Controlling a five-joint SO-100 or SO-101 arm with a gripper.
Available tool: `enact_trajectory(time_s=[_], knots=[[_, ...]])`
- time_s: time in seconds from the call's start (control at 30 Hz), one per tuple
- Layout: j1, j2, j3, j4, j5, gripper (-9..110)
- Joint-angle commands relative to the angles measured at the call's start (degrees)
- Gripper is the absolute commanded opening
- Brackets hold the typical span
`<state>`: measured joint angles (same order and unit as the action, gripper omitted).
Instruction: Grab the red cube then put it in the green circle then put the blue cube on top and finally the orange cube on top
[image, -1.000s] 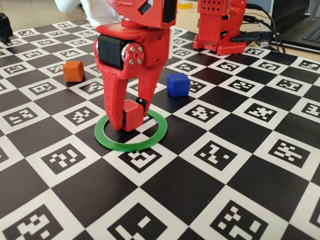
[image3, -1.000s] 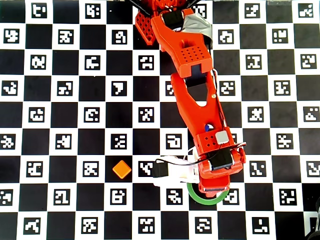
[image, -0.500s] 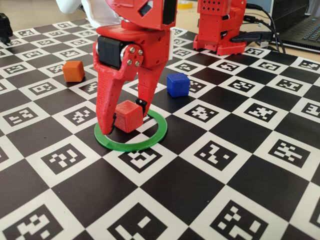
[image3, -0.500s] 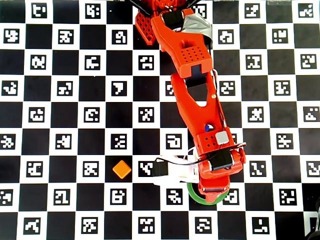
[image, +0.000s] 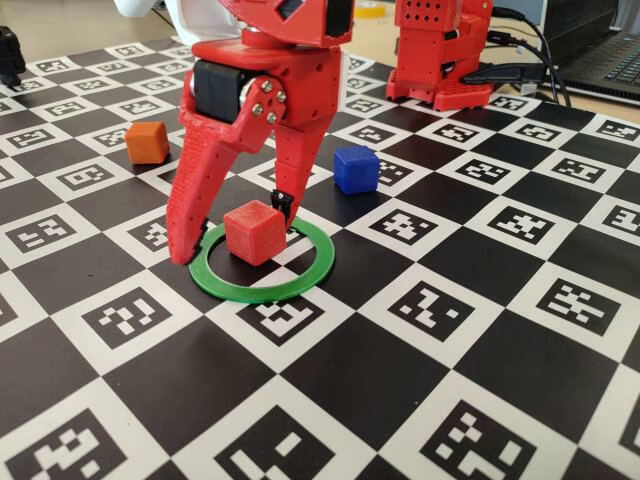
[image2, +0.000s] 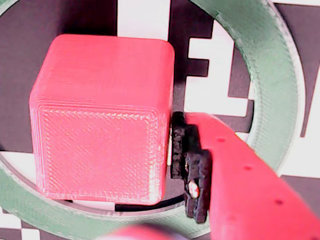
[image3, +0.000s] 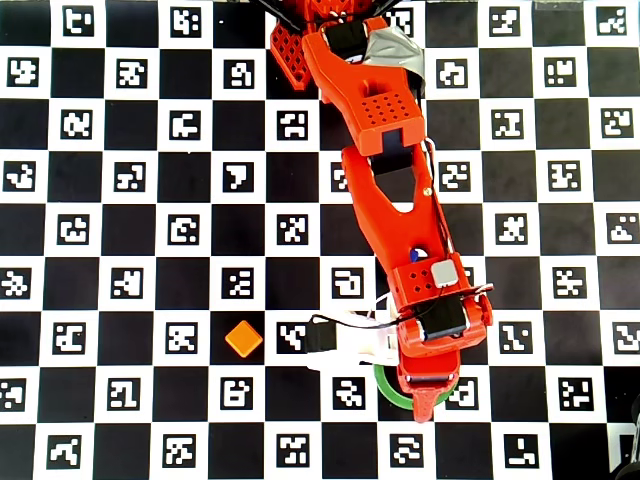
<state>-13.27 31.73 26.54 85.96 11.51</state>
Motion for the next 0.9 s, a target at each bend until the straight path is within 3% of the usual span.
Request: enact_trajectory(time_s=[0.0, 0.37, 0.87], knots=[[0.2, 5.3, -5.0, 1.3, -0.5, 48], [2.3, 16.4, -2.5, 6.6, -2.3, 49], [6.9, 40.1, 16.3, 9.4, -4.5, 49]])
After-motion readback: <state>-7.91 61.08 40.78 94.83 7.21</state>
